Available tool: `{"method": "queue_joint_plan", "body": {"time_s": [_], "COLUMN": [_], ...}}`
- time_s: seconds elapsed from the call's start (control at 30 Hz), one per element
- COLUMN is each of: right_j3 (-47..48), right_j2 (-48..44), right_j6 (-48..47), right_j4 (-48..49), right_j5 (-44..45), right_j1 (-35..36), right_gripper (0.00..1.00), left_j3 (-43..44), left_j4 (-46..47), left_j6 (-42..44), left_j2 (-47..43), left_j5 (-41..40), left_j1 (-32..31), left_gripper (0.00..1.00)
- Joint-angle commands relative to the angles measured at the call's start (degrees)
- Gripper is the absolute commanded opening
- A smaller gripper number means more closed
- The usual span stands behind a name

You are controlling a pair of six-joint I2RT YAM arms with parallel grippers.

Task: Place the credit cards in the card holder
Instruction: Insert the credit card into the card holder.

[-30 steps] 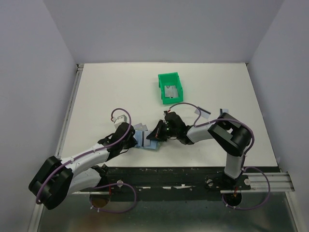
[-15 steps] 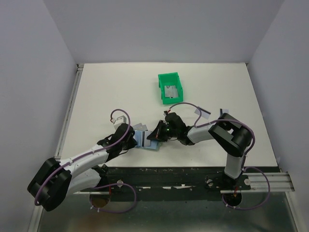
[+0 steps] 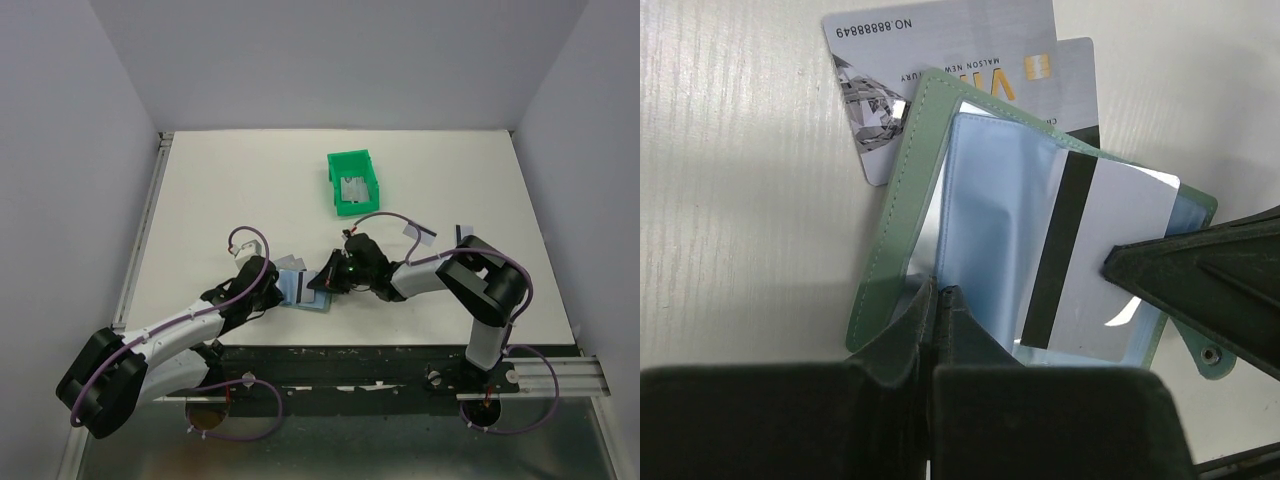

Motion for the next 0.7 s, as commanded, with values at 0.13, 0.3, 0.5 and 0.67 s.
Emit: {"method": "queue_joint_plan", "body": {"time_s": [0.13, 0.3, 0.5, 0.67], "right_j3": [1.8, 3.8, 5.2, 4.8], "right_j2": [1.8, 2.6, 4.1, 5.2], "right_j6": [-3.0, -3.7, -3.7, -3.7], "right_j4": [-5.8, -6.9, -5.0, -1.3], "right_j5": [2.8, 2.6, 0.0, -3.1], "right_j1": [-0.9, -1.1, -1.1, -1.1], "right_gripper": [0.00, 0.01, 0.01, 0.01], "left_j3": [-1.8, -1.9, -1.8, -1.6], "left_j4": [-5.9, -5.7, -5.7, -5.3], "left_j6": [0.4, 0.3, 0.4, 0.6], "left_j2": [0.7, 0.9, 1.2, 1.8], "left_j5": [0.7, 1.0, 1.0, 1.1], "left_j1": [-0.5, -0.5, -0.5, -0.5], "left_gripper": [0.00, 0.00, 0.00, 0.00]}}
